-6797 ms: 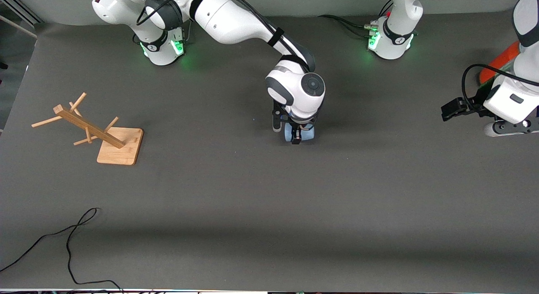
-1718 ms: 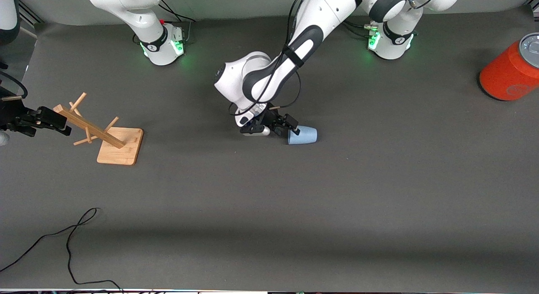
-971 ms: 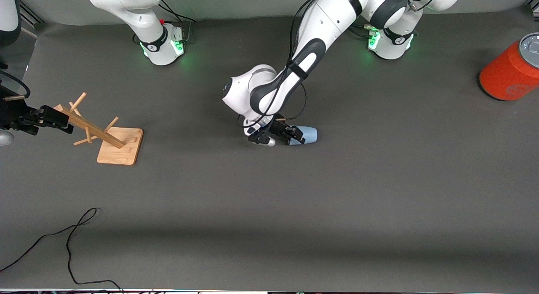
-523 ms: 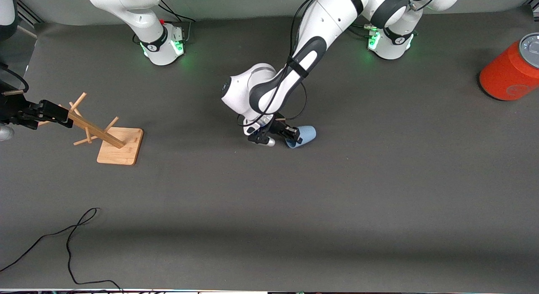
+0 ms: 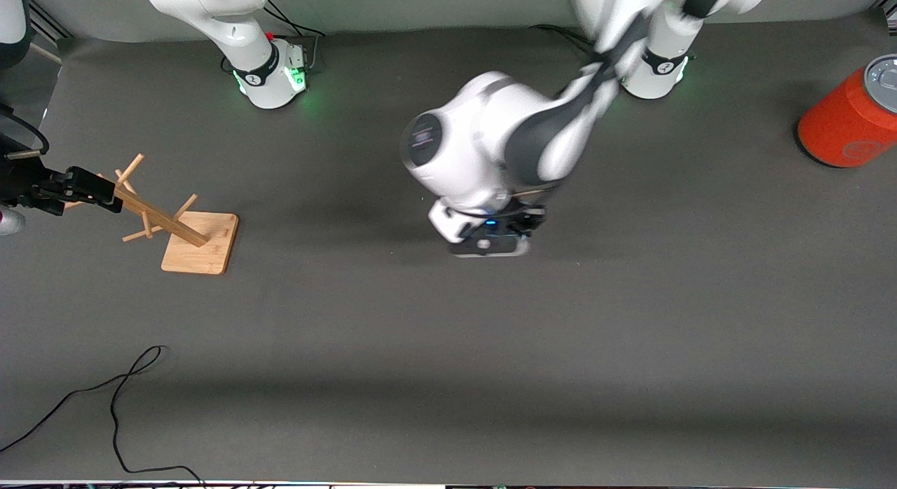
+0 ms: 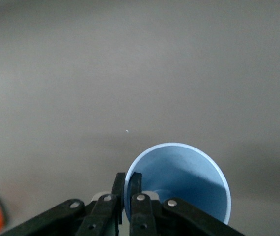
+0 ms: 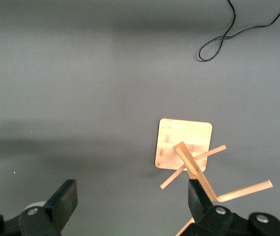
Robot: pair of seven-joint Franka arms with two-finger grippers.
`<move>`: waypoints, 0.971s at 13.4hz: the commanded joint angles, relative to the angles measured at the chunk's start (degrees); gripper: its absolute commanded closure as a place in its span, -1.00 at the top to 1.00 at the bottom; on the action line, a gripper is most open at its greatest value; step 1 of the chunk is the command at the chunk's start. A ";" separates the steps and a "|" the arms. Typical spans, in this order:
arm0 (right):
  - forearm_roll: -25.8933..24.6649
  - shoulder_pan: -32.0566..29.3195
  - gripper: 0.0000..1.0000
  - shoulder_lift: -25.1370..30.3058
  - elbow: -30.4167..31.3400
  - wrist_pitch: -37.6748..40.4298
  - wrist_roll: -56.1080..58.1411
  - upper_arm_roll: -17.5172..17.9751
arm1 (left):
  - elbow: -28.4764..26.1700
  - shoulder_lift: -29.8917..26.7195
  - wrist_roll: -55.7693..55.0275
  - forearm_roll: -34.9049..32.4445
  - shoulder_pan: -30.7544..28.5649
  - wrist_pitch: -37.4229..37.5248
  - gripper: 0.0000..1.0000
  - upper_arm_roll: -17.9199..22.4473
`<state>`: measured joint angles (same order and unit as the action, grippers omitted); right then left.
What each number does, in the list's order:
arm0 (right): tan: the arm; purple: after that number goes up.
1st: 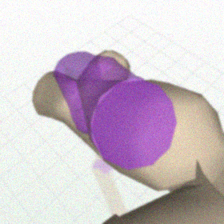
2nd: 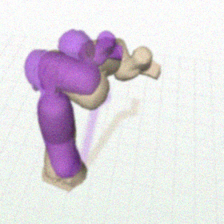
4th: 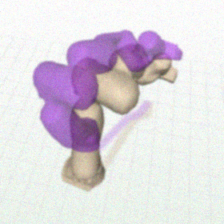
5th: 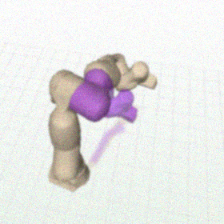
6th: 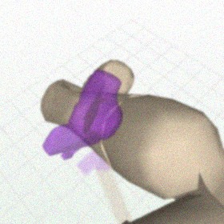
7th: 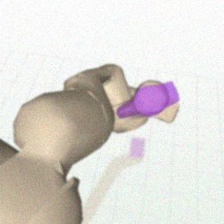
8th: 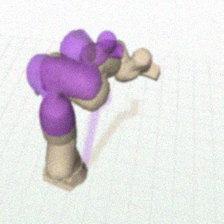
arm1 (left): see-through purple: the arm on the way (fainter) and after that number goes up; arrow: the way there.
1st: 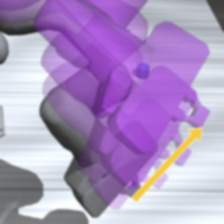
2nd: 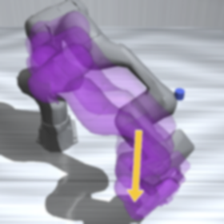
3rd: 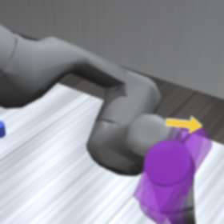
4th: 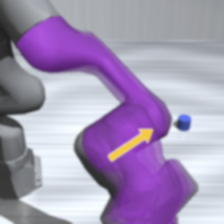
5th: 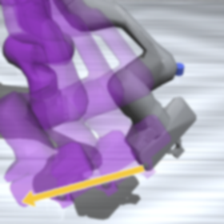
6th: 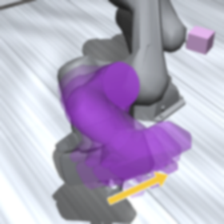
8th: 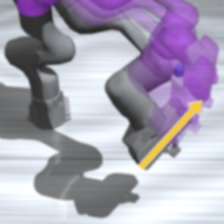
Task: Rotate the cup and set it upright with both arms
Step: 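Rotate the blue cup upright with the left gripper, then lower the upright blue cup onto the table with the left gripper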
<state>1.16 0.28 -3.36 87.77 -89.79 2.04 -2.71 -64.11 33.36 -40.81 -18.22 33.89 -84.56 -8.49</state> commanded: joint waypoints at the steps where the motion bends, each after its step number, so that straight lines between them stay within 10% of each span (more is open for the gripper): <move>1: -0.45 -0.02 1.00 0.28 0.21 0.32 1.38 -0.02 | -9.77 -12.49 -0.49 8.09 -6.18 -4.89 -1.00 -0.56; 5: -0.45 -0.02 1.00 0.37 0.21 0.32 1.38 -0.02 | -30.41 -24.46 -7.59 11.62 -8.31 -24.55 -1.00 -0.39; 9: -0.45 -0.02 1.00 0.37 0.21 0.32 1.38 -0.02 | -43.96 -23.69 -19.35 10.23 -6.39 -43.53 -1.00 -0.56; 13: -0.45 -0.02 1.00 0.37 0.12 0.32 1.38 -0.02 | -48.13 -17.29 -37.45 -4.94 -3.40 -52.80 -1.00 -0.56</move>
<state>1.16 0.28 -3.38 87.79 -89.78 2.05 -2.70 -111.53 14.18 -69.65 -16.51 28.13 -135.17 -9.46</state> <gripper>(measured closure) 0.000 0.921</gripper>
